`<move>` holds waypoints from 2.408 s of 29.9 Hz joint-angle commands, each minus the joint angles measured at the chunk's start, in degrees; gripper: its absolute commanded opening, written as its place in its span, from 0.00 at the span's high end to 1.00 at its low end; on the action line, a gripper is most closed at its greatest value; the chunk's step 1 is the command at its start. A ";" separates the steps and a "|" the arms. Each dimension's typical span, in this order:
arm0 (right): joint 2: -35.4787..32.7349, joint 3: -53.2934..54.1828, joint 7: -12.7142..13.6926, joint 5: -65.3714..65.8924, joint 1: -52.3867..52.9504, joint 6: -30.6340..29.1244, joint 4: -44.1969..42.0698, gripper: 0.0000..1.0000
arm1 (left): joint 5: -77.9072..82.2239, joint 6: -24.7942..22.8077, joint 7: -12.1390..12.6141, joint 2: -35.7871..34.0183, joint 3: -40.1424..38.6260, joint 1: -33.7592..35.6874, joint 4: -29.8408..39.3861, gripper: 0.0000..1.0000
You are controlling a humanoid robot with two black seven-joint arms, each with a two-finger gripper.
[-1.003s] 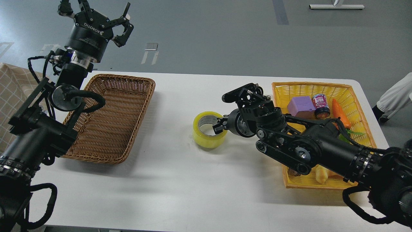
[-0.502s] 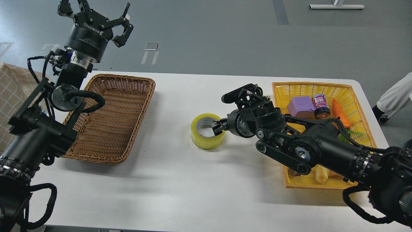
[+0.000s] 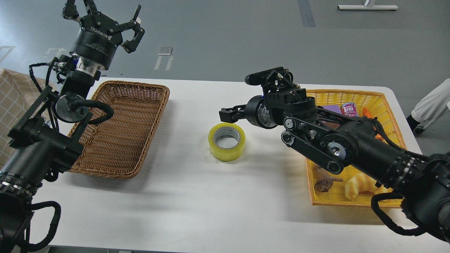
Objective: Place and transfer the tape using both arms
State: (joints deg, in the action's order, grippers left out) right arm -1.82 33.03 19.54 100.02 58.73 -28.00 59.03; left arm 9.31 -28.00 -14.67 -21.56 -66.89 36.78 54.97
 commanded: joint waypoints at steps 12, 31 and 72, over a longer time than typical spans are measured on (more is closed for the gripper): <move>-8.20 23.72 -1.25 -4.02 -4.58 0.00 15.93 0.00 | 0.09 0.00 0.08 -1.29 0.09 -1.09 -0.04 0.02; -11.81 52.30 -22.26 -22.05 -20.41 0.00 19.90 0.00 | 0.44 0.00 0.17 -1.56 0.27 -1.09 -0.04 0.02; -3.37 59.78 -21.03 -65.74 -26.30 0.00 6.98 0.00 | 0.62 0.00 0.78 -0.50 1.23 -1.01 0.05 0.02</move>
State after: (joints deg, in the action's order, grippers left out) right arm -5.31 92.82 -1.49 34.30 32.71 -28.01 66.00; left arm 9.93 -28.00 -13.89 -22.07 -65.65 35.79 55.02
